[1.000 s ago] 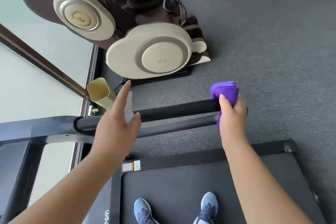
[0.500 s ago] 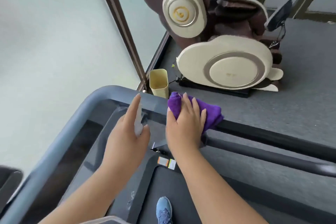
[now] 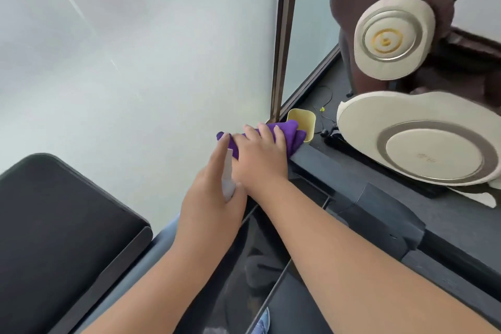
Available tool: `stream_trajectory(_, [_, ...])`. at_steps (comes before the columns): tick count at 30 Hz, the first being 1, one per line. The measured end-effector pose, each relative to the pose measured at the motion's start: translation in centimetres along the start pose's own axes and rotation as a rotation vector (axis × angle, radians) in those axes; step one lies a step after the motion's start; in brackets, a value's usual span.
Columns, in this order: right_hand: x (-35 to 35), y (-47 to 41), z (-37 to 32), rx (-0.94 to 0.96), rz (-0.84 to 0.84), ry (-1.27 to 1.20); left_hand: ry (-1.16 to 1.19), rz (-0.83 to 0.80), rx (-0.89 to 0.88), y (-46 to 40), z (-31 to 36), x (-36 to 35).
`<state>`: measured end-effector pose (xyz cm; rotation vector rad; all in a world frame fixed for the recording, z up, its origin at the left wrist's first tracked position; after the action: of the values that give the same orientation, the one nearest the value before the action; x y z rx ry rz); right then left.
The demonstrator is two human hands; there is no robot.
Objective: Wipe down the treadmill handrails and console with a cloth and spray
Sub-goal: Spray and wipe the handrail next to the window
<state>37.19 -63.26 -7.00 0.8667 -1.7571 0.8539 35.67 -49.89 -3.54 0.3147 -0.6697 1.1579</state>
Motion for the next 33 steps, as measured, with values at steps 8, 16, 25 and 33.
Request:
stream_trajectory(8, [1.4,5.9,6.9,-0.125,0.105,0.085,0.017,-0.088,-0.088,1.3,4.8,-4.4])
stream_trajectory(16, [6.9,19.7,21.0,-0.426,0.234,0.159,-0.056,-0.258,-0.188,10.0,11.3,-12.1])
stream_trajectory(25, [13.9,37.1,36.9,-0.595,0.334,0.191,-0.062,-0.457,-0.307,23.8,19.1,-21.4])
stream_trajectory(33, [18.6,47.1,45.3,-0.914,0.527,0.073,-0.117,-0.611,-0.343,35.0,22.0,-25.1])
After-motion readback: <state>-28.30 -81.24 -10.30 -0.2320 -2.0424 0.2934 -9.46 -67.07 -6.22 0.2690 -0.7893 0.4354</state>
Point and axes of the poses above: each hand's wrist, its own y-axis away from the middle knuckle, its own x-axis out of the back of the hand, z = x × y, the point moved 7 cm from there along -y, towards the middle knuckle, and after that the axes turned 11 degrees about z, right-handed, at the moved point
